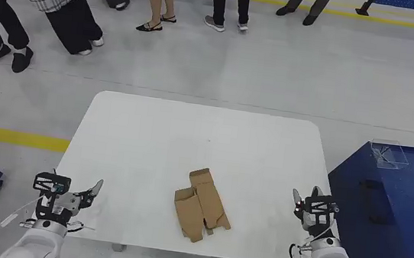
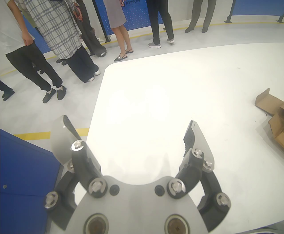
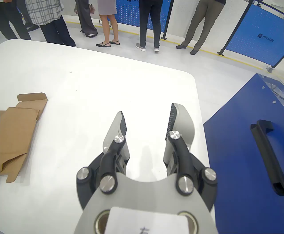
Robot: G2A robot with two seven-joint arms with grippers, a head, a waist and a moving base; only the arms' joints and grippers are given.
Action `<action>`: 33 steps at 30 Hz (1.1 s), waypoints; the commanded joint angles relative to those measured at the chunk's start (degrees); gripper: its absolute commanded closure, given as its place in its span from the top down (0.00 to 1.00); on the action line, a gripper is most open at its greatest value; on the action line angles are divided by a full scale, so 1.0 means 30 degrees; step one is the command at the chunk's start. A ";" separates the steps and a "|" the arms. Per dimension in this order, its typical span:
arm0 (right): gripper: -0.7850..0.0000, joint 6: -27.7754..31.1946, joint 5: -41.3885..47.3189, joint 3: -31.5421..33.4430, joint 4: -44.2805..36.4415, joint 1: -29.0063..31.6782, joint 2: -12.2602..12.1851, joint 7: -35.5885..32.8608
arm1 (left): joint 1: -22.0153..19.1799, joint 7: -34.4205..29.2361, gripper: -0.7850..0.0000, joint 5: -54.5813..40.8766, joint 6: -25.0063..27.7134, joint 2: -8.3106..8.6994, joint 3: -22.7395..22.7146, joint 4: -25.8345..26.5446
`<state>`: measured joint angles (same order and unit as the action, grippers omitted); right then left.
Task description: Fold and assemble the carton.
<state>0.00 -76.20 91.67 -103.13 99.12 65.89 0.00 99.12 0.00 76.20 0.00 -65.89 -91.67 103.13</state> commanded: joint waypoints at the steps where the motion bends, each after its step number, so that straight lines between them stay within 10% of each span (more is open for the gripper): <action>1: 0.48 0.0000 0.0000 0.0000 0.0000 0.0000 0.0000 0.0000 | 0.0000 0.0000 1.00 0.0000 0.0000 0.0000 0.0000 0.0000; 18: 0.48 0.0000 0.0000 0.0000 0.0000 0.0000 0.0000 0.0000 | 0.0000 0.0000 1.00 0.0000 0.0000 0.0000 0.0000 0.0000; 19: 1.00 0.0000 0.0000 0.0000 0.0000 0.0000 0.0000 0.0000 | 0.0009 -0.0021 1.00 -0.0197 0.0074 -0.0011 0.0030 0.0017; 20: 1.00 0.0000 0.0000 0.0000 0.0000 0.0000 0.0000 0.0000 | -0.0015 -0.0149 1.00 -0.0840 0.0269 -0.0049 0.0162 0.0324; 29: 1.00 0.0000 0.0000 0.0000 0.0000 0.0000 0.0000 0.0000 | -0.0872 -0.7523 1.00 -1.9783 0.3504 -0.0643 0.2623 0.3238; 33: 1.00 0.0000 0.0000 0.0000 0.0000 0.0000 0.0000 0.0000 | -0.1930 -0.8717 1.00 -2.2772 0.4010 -0.0810 0.4133 0.1944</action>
<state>0.00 -76.20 91.67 -103.13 99.12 65.89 0.00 94.35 -25.71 10.55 12.18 -68.19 -80.77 110.63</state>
